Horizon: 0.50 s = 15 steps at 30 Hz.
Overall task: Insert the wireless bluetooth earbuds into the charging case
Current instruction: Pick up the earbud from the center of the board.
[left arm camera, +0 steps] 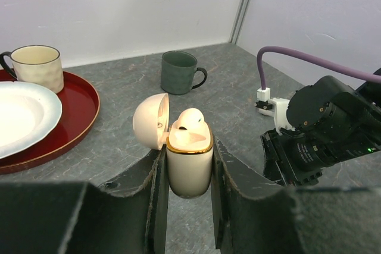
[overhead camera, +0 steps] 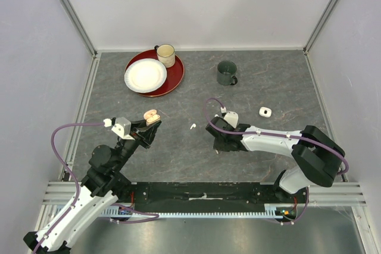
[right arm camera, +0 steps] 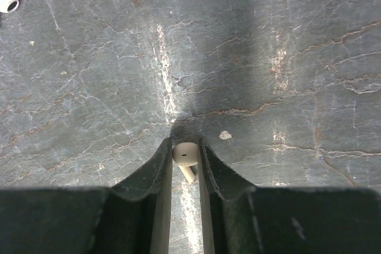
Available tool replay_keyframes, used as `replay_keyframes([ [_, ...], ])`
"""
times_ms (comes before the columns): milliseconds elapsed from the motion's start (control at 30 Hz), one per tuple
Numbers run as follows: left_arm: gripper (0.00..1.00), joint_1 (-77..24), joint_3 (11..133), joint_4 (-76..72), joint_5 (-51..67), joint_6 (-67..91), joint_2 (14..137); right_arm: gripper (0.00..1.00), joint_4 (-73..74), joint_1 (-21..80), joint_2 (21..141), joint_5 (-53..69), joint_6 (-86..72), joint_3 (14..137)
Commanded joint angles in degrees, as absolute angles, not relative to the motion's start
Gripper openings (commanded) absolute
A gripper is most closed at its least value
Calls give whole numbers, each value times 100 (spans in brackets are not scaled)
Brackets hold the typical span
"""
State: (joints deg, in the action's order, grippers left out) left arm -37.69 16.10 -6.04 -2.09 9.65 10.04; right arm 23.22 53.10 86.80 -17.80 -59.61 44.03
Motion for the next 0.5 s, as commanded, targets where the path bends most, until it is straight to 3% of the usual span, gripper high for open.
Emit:
replay_keyframes([
  [0,2,-3753,1670,-861,-203,1143,1046,11,2461,5388,8440,-1923,-5740,4368],
  [100,2,-3753,1679,-958,-36,1151,1142,0,2339,5440,7817,-2257,-5511,4465],
  [467,2,-3744,1406,-2679,834,1503,1888,0,722,5493,5591,-2883,-5062,4342],
])
